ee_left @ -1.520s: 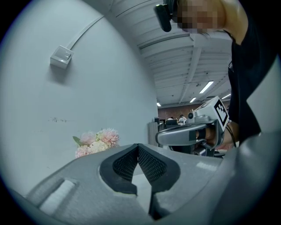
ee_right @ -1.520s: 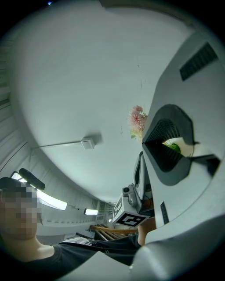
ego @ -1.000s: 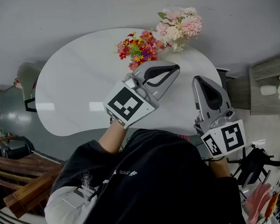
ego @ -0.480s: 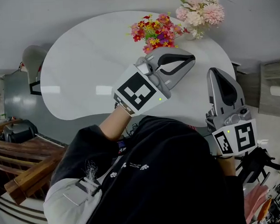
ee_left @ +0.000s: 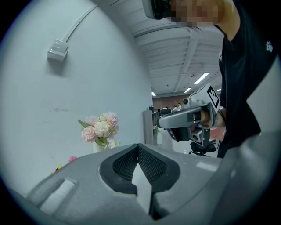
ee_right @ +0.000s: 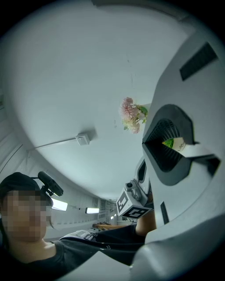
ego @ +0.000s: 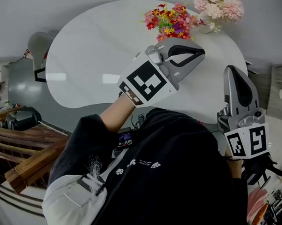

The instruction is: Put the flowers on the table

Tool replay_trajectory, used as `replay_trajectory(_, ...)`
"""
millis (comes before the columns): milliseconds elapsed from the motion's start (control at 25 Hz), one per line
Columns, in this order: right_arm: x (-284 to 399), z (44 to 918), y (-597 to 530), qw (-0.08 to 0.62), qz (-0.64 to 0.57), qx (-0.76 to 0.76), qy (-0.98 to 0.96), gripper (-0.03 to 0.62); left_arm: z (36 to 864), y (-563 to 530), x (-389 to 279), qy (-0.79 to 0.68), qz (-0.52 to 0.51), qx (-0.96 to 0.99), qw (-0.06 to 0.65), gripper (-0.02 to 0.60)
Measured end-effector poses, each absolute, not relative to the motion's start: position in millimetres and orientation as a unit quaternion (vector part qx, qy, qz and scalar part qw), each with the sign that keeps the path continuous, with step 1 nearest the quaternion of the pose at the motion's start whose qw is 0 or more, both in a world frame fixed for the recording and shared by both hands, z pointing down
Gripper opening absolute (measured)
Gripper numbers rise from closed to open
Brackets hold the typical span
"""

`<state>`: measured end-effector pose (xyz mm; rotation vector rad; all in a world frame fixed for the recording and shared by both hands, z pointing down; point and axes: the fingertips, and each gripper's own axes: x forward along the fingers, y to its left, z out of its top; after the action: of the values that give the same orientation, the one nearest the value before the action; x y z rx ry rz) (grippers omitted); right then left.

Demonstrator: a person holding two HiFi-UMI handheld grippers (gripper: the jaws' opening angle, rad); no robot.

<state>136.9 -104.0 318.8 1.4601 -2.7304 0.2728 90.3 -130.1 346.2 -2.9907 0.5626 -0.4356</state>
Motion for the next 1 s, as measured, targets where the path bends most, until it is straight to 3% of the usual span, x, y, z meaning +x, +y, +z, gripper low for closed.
replay_trajectory(1000, 147, 324, -102, 0.017, 0.092, 0.479, -0.873, 0.011, 338, -131, 101, 0.180, -0.135, -0.973, 0.046, -0.002)
